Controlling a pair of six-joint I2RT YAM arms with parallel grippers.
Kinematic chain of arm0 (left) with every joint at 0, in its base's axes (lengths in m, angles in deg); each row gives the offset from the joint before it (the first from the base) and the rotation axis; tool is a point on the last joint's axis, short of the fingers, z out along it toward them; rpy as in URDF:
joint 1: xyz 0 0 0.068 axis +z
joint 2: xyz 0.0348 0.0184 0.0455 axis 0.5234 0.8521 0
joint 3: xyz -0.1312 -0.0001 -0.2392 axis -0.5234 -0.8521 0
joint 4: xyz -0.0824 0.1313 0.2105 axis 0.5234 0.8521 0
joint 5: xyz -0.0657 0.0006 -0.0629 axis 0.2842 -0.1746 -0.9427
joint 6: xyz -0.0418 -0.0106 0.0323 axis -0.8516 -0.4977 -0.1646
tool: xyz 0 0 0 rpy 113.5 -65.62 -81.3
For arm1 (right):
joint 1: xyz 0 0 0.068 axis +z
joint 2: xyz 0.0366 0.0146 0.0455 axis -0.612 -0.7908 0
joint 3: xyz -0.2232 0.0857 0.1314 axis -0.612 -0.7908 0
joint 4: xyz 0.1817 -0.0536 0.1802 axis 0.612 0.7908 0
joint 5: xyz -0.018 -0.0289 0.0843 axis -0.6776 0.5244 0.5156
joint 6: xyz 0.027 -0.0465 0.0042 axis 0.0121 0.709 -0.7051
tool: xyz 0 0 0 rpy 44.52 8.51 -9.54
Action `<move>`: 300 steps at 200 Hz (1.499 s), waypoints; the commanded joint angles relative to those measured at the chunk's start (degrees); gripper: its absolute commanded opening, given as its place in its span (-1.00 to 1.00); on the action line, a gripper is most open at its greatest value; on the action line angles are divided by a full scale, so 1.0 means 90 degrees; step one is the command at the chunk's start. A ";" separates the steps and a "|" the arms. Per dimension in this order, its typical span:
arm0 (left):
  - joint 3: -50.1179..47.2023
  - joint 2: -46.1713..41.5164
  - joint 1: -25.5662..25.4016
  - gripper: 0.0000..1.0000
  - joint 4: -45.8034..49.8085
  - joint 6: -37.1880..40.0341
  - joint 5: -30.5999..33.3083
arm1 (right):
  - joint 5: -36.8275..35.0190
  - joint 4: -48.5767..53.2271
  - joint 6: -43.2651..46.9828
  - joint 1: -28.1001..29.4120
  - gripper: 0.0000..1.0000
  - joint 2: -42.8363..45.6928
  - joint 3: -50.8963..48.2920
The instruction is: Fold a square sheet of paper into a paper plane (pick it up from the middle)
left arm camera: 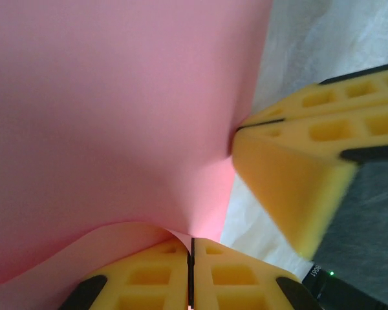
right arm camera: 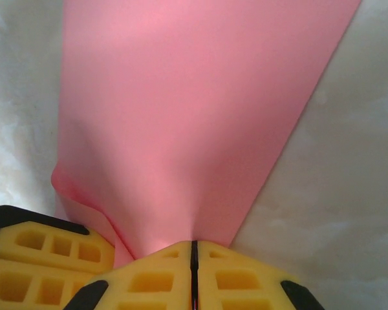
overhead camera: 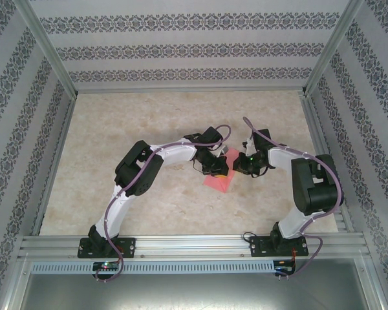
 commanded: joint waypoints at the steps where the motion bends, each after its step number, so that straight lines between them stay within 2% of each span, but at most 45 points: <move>1: 0.0199 0.0054 -0.0080 -0.79 -0.0047 0.0013 0.0026 | -0.0217 0.0119 -0.0276 0.0104 -0.83 -0.0142 0.0042; 53: 0.0204 0.0129 -0.0095 -0.79 -0.0053 -0.0026 -0.0016 | -0.0108 -0.0171 -0.0552 0.0126 -0.85 -0.0202 -0.0143; 300: 0.0314 0.0366 -0.0109 -0.78 -0.0090 0.0045 -0.0010 | 0.0124 -0.0356 -0.0686 0.0135 -0.86 -0.0092 -0.0291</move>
